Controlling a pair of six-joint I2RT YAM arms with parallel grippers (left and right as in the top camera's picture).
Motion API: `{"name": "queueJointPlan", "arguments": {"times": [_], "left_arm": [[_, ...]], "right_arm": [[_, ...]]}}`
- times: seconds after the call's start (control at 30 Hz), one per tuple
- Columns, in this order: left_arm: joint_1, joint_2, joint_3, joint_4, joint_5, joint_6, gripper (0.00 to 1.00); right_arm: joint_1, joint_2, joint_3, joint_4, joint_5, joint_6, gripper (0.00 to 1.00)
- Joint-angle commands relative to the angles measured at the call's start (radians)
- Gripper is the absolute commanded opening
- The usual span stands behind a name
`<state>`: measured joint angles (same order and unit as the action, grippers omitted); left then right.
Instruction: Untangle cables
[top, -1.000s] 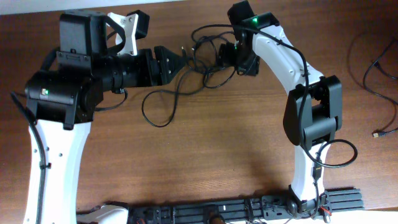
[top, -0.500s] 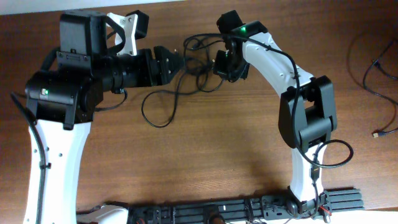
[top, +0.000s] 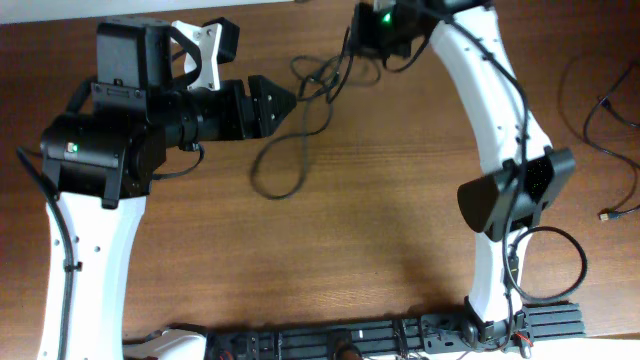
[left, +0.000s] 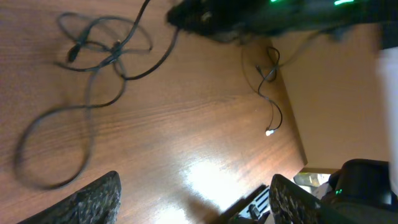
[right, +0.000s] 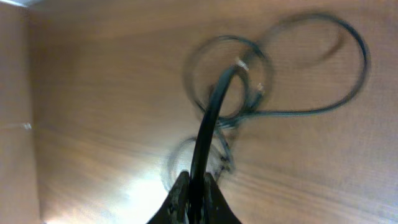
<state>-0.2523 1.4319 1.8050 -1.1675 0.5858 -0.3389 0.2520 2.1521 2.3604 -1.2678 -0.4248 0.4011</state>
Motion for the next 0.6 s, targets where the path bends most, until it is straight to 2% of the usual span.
{"name": "queueJointPlan", "arguments": {"times": [0.0, 0.17, 0.3, 0.43, 0.57], "left_arm": [[0.0, -0.017, 0.017, -0.001, -0.015, 0.02, 0.76], [0.0, -0.017, 0.017, -0.001, -0.015, 0.02, 0.77], [0.0, -0.017, 0.017, -0.005, -0.015, 0.109, 0.8], [0.0, -0.017, 0.017, -0.017, -0.018, 0.17, 0.8], [0.0, -0.017, 0.017, -0.025, -0.037, 0.188, 0.81]], "right_arm": [[0.017, -0.022, 0.233, -0.092, -0.037, -0.148, 0.04], [0.053, -0.034, 0.478, -0.165, -0.078, -0.328, 0.04], [0.062, -0.037, 0.679, -0.154, -0.08, -0.387, 0.04], [0.062, -0.041, 0.784, -0.108, -0.09, -0.386, 0.04], [0.062, -0.08, 0.781, -0.016, -0.227, -0.386, 0.04]]}}
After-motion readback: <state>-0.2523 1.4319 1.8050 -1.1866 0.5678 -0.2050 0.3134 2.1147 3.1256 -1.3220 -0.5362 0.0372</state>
